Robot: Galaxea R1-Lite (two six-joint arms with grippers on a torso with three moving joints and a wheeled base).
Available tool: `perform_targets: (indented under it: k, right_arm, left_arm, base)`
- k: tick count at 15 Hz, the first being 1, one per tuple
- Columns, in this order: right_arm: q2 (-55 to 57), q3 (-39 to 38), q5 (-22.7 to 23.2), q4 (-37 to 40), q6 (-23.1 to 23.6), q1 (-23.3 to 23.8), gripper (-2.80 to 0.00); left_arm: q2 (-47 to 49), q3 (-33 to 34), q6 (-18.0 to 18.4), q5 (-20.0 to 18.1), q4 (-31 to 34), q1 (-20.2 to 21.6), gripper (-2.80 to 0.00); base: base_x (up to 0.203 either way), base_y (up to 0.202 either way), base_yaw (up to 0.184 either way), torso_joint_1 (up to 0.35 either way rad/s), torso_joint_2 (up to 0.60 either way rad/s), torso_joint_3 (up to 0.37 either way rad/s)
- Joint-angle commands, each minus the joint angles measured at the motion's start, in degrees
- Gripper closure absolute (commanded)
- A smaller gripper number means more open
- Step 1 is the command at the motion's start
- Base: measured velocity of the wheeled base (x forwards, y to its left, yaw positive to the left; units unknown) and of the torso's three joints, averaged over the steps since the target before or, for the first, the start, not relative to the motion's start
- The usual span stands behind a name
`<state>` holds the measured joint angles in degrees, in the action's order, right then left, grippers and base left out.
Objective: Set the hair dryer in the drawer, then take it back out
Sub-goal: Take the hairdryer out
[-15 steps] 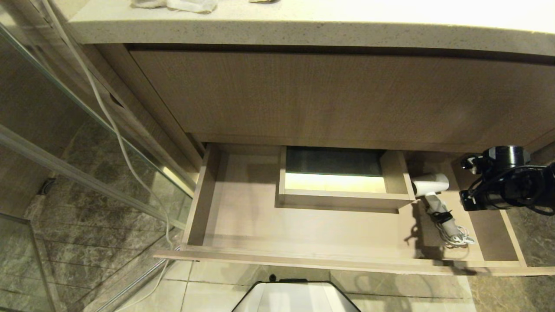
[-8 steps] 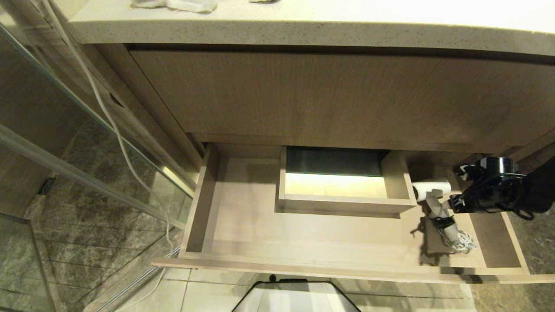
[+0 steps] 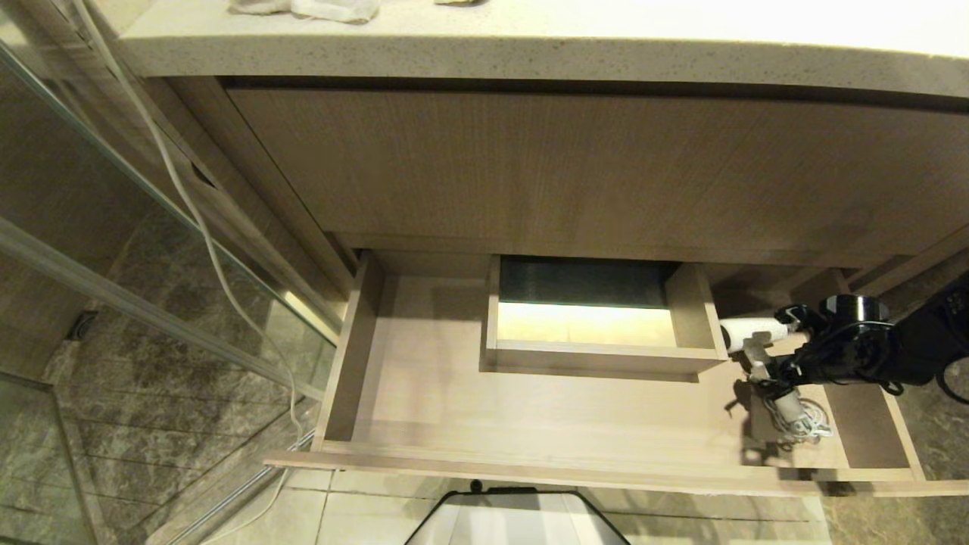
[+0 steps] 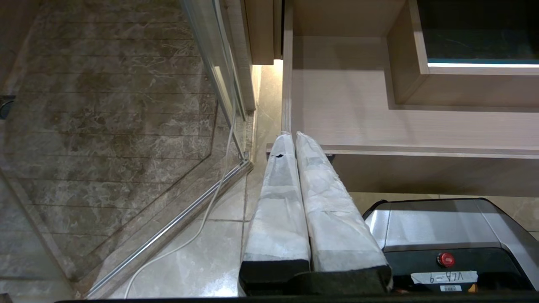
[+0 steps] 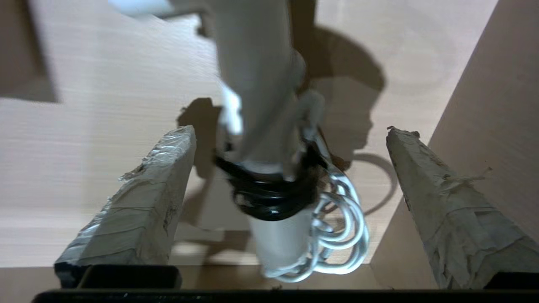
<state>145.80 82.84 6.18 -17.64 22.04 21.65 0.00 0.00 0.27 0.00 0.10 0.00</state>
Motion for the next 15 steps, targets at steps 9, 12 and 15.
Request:
perform_targets:
  k: [9, 12, 15]
  right_arm:
    - [7.8, 6.6, 3.1, -0.9, 0.5, 2.4, -2.80]
    - [9.4, 8.4, 4.2, -0.9, 0.5, 2.4, -2.80]
    - [12.5, 10.9, 6.6, -1.0, 0.6, 2.7, -2.80]
  left_arm:
    - [0.0, 0.0, 0.0, 0.0, 0.0, 0.0, 0.00]
    - [0.0, 0.1, 0.0, 0.0, 0.0, 0.0, 0.00]
    - [0.0, 0.1, 0.0, 0.0, 0.0, 0.0, 0.00]
  base:
    - [0.000, 0.000, 0.000, 0.000, 0.00, 0.000]
    - [0.000, 0.000, 0.000, 0.000, 0.00, 0.000]
    - [0.000, 0.000, 0.000, 0.000, 0.00, 0.000]
